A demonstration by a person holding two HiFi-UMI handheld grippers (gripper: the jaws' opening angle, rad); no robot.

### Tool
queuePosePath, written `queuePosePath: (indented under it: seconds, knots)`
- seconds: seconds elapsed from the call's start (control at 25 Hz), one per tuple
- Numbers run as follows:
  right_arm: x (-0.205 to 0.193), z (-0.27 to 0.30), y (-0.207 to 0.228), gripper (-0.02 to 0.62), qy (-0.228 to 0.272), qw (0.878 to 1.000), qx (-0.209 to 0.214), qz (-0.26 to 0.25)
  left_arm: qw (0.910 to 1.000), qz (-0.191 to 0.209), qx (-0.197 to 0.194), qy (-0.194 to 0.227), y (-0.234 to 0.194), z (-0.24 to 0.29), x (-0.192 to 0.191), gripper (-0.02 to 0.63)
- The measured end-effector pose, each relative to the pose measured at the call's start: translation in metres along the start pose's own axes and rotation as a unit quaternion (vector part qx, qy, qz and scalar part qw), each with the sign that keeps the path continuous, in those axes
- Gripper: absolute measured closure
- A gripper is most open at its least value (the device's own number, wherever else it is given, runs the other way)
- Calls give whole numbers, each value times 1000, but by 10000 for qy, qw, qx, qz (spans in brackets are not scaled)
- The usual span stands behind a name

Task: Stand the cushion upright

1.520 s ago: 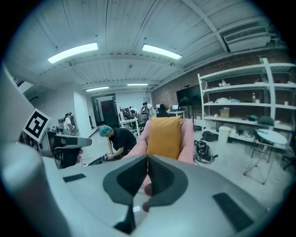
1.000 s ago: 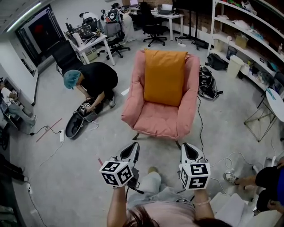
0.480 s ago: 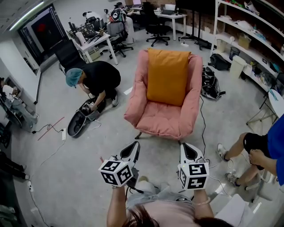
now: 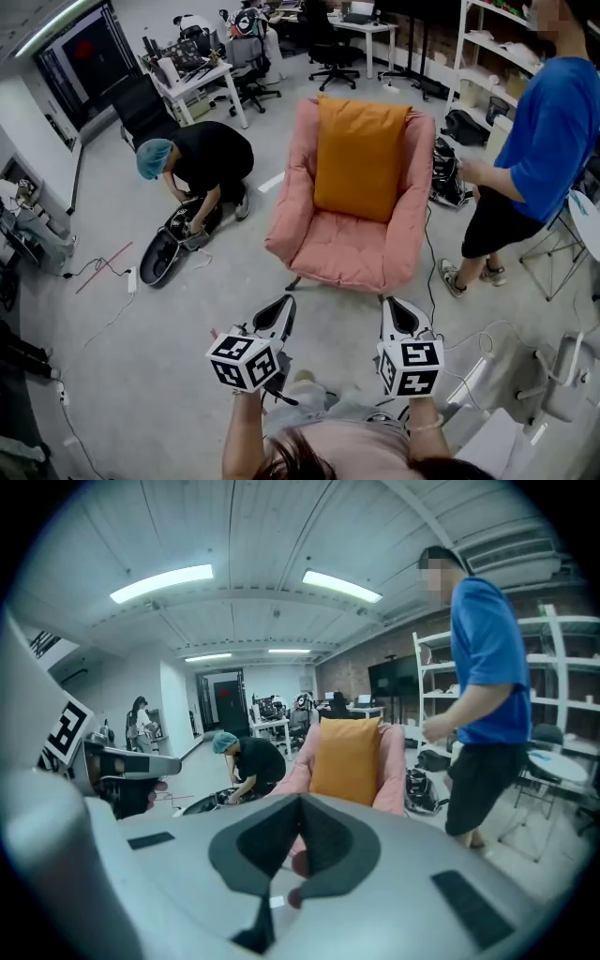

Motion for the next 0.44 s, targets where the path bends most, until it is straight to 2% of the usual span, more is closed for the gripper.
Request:
queuePosePath:
  seconds: [0.16, 0.44]
  knots:
    - [8, 6, -3, 580, 8, 9999, -136, 70, 9997, 24, -248, 24, -7, 9, 11, 609]
    - [10, 22, -11, 580, -25, 9992, -339, 210, 9976, 337, -596, -106, -18, 22, 21, 609]
Point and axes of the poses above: the fingertips, and each gripper's own axes: z forward along the fingers, y to its right, x out of its top, the point moved 5 cm from there along -z, backward along the fingers, and after that the axes turned 1 degree about x, right-handed, at the moved point
